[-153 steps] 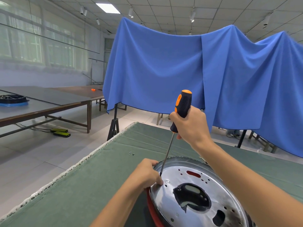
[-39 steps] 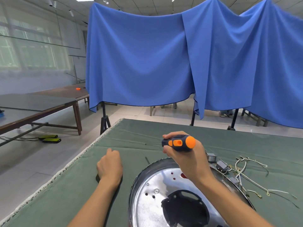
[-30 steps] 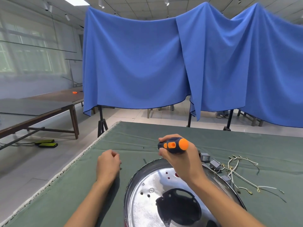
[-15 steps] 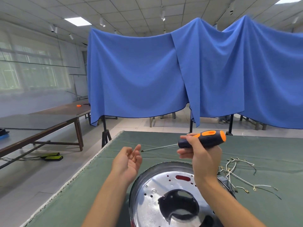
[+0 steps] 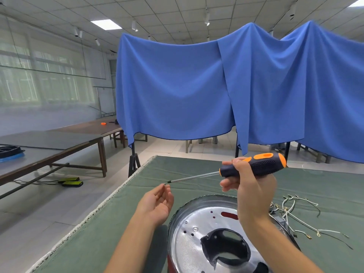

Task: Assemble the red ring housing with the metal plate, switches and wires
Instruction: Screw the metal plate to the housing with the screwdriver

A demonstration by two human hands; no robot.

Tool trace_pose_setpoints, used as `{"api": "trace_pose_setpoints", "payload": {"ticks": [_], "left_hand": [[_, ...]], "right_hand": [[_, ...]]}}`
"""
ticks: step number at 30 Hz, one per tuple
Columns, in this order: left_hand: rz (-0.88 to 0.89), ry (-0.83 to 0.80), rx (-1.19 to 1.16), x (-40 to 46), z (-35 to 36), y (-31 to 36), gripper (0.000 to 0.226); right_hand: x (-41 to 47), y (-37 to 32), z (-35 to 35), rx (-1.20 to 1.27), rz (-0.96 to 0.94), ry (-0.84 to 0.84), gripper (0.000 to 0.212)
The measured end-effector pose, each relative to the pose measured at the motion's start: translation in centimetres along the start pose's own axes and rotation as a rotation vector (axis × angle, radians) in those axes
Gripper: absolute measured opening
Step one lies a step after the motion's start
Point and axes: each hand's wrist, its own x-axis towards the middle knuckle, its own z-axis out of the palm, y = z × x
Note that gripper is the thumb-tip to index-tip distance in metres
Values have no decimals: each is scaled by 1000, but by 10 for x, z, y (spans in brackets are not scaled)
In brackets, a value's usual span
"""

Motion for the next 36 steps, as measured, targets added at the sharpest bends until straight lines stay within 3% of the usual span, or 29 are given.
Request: {"api": "trace_pose_setpoints", "payload": {"ticks": [6, 13, 23, 36], "left_hand": [[5, -23, -36, -4, 4, -1, 15], [24, -40, -40, -7, 4, -4, 13], [33, -36, -15, -7, 3, -3, 11], [57, -23, -41, -7, 4, -2, 12]], "right_hand": [[1, 4, -2, -12, 25, 12, 11], [-1, 4, -3, -17, 33, 14, 34], [-2, 2, -2, -9, 54, 21, 34], [-6, 5, 1, -30, 70, 32, 16]]}}
